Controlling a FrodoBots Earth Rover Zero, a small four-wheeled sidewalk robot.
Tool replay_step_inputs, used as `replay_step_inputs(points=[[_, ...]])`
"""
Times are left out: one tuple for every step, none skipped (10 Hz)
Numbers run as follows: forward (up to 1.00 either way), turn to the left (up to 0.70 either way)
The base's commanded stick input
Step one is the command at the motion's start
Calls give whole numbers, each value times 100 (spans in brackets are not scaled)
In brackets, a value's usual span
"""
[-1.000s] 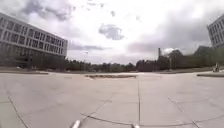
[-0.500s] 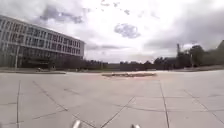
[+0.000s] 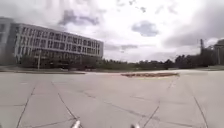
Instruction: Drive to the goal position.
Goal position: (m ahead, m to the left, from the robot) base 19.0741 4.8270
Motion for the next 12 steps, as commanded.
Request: replay_step_inputs(points=[[100, 0], [100, 0], [100, 0], [100, 0], [100, -1], [100, -3], [100, 0], [100, 0], [100, 0], [100, 0], [100, 0], [100, 0]])
